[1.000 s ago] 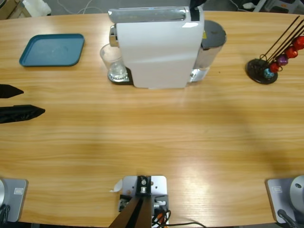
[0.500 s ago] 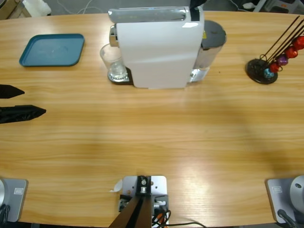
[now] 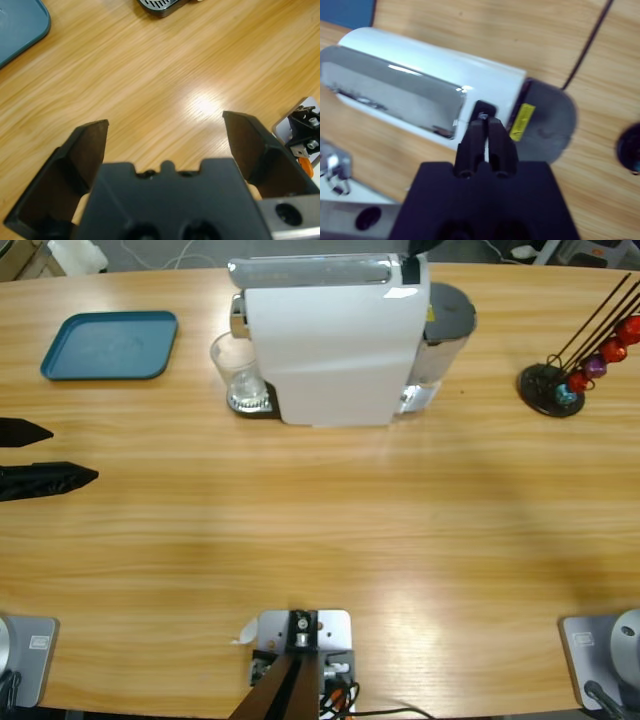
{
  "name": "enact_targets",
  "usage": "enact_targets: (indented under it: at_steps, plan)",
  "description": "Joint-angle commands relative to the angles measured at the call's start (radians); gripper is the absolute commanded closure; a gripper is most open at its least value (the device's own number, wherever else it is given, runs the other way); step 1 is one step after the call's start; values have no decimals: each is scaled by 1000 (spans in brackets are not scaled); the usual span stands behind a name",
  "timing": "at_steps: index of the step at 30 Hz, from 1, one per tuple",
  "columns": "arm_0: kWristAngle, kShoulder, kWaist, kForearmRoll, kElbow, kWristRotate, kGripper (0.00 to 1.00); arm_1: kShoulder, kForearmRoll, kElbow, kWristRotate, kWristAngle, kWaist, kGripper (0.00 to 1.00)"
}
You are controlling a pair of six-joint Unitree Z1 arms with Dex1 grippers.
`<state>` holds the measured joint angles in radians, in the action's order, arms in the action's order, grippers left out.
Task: Pour coffee
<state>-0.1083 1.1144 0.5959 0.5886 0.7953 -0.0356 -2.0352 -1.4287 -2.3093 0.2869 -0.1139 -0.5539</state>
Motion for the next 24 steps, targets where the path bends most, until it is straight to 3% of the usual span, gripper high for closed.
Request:
enact_targets:
  at_steps: [1, 2, 3, 4, 5, 6, 9, 13, 18, 24]
  plan:
    - [15, -11, 24, -20, -42, -17, 13, 289, -35, 44, -10, 64, -113, 1000]
    - [15, -10, 25, -20, -42, -17, 13, 321, -35, 92, -11, 59, -122, 1000]
    - [15, -8, 26, -20, -41, -17, 13, 359, -28, 168, -12, 48, -126, 910]
    - [15, -6, 27, -20, -41, -17, 13, 386, -14, 232, -13, 43, -126, 508]
    - [15, -4, 27, -22, -41, -17, 13, 422, 20, 311, -17, 43, -126, 285]
    - [15, -3, 27, -25, -42, -17, 13, 471, 85, 415, -22, 38, -129, 173]
    - [15, 2, 35, -29, -44, -15, 12, 642, 328, 743, -25, -30, -131, 10]
    - [13, -16, 43, -47, -56, -10, 9, 800, 535, 1041, -60, -63, -138, 0]
    - [7, -24, 48, -104, -83, -6, 9, 931, 938, 1466, -118, 24, -138, 0]
    - [13, -2, 47, -232, -70, 0, 9, 983, 1062, 1586, -283, 61, -138, 0]
